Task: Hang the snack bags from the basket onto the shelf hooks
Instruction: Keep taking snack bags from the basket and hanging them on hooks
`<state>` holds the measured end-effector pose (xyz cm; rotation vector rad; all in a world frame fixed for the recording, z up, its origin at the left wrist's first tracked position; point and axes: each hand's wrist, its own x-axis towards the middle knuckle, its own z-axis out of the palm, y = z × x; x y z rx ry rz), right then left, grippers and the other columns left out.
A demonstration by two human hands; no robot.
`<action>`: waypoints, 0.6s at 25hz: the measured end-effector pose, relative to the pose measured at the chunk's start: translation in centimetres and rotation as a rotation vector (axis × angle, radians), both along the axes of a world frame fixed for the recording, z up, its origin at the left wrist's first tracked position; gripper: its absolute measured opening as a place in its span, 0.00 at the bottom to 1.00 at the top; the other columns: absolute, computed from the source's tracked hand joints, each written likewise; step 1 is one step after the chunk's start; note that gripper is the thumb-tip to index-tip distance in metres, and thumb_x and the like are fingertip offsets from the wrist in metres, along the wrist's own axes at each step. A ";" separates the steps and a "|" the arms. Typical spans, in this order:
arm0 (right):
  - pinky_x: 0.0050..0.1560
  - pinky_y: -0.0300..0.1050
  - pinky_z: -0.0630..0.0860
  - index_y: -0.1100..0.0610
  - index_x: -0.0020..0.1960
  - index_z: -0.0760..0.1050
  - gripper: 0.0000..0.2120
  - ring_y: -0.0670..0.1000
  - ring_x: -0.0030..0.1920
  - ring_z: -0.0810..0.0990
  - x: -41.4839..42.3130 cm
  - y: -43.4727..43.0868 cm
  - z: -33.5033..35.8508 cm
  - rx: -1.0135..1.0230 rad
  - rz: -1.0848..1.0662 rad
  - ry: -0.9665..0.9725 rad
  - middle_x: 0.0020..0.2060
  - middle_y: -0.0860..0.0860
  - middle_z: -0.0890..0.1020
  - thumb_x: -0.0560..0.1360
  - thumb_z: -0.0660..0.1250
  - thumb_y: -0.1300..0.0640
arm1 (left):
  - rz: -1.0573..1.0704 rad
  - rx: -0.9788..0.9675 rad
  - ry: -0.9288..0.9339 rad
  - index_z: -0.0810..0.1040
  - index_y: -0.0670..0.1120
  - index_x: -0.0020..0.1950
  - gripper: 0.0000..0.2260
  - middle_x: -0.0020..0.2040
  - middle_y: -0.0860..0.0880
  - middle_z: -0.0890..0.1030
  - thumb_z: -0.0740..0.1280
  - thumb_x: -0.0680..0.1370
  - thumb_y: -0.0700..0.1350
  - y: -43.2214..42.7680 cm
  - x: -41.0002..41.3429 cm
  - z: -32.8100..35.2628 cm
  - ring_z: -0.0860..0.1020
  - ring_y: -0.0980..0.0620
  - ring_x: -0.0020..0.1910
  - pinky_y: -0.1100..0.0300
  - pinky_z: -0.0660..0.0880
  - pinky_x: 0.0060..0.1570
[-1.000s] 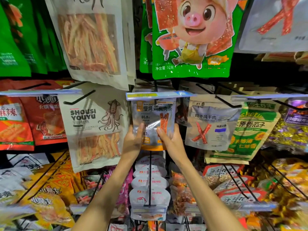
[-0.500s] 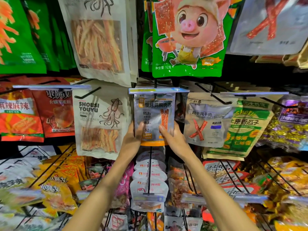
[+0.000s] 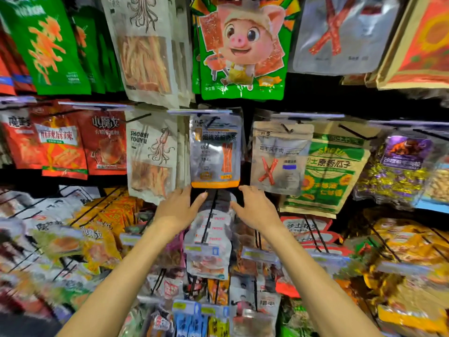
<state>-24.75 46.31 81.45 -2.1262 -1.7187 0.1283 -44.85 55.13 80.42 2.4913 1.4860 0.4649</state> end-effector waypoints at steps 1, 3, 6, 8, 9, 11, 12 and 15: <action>0.65 0.56 0.71 0.56 0.75 0.63 0.28 0.58 0.70 0.67 0.0 -1.0 0.2 -0.001 -0.005 -0.062 0.70 0.54 0.70 0.80 0.61 0.44 | 0.031 0.026 0.102 0.63 0.44 0.75 0.36 0.70 0.42 0.71 0.45 0.78 0.68 -1.1 0.0 0.1 0.70 0.41 0.68 0.47 0.75 0.57; 0.64 0.57 0.69 0.56 0.75 0.63 0.26 0.59 0.70 0.66 0.2 -2.9 0.7 -0.025 -0.012 -0.167 0.70 0.54 0.69 0.80 0.60 0.45 | 0.054 0.153 0.209 0.62 0.44 0.76 0.34 0.71 0.41 0.70 0.47 0.80 0.66 -3.2 0.1 0.3 0.69 0.40 0.68 0.46 0.75 0.56; 0.63 0.57 0.70 0.56 0.75 0.62 0.27 0.60 0.69 0.67 0.9 -5.7 1.3 -0.014 -0.005 -0.248 0.70 0.56 0.69 0.80 0.60 0.45 | 0.013 0.292 0.258 0.67 0.42 0.73 0.33 0.67 0.40 0.74 0.50 0.79 0.66 -5.7 0.4 0.4 0.70 0.38 0.67 0.44 0.75 0.56; 0.62 0.57 0.71 0.57 0.75 0.62 0.28 0.61 0.69 0.67 1.6 -7.4 1.5 -0.011 0.005 -0.265 0.69 0.57 0.69 0.80 0.60 0.44 | 0.012 0.282 0.265 0.66 0.44 0.74 0.31 0.70 0.40 0.71 0.53 0.80 0.64 -7.2 1.2 0.9 0.67 0.38 0.70 0.44 0.73 0.60; 0.63 0.58 0.71 0.57 0.74 0.62 0.28 0.61 0.69 0.67 2.1 -8.2 1.7 -0.011 0.007 -0.265 0.69 0.57 0.69 0.80 0.61 0.44 | 0.013 0.274 0.275 0.64 0.45 0.75 0.31 0.70 0.40 0.70 0.53 0.80 0.64 -8.1 1.7 1.1 0.66 0.39 0.70 0.44 0.72 0.62; 0.63 0.57 0.72 0.58 0.74 0.63 0.28 0.61 0.68 0.68 3.0 -9.4 2.4 -0.012 -0.001 -0.274 0.68 0.58 0.70 0.79 0.62 0.45 | 0.002 0.280 0.283 0.63 0.45 0.75 0.29 0.70 0.41 0.70 0.54 0.81 0.63 -9.8 2.7 1.9 0.67 0.40 0.71 0.45 0.71 0.63; 0.62 0.57 0.72 0.58 0.73 0.64 0.27 0.61 0.68 0.68 3.4 -9.9 2.8 -0.011 -0.008 -0.285 0.67 0.58 0.71 0.79 0.62 0.45 | -0.010 0.290 0.274 0.64 0.45 0.75 0.29 0.70 0.41 0.70 0.55 0.81 0.62 -10.4 3.2 2.3 0.67 0.41 0.71 0.46 0.70 0.64; 0.62 0.58 0.71 0.59 0.71 0.65 0.26 0.62 0.67 0.68 4.5 -10.5 4.1 0.000 -0.035 -0.315 0.67 0.58 0.70 0.79 0.62 0.44 | -0.025 0.313 0.249 0.66 0.45 0.73 0.26 0.70 0.41 0.70 0.57 0.81 0.59 -10.8 4.7 3.9 0.66 0.40 0.70 0.45 0.71 0.63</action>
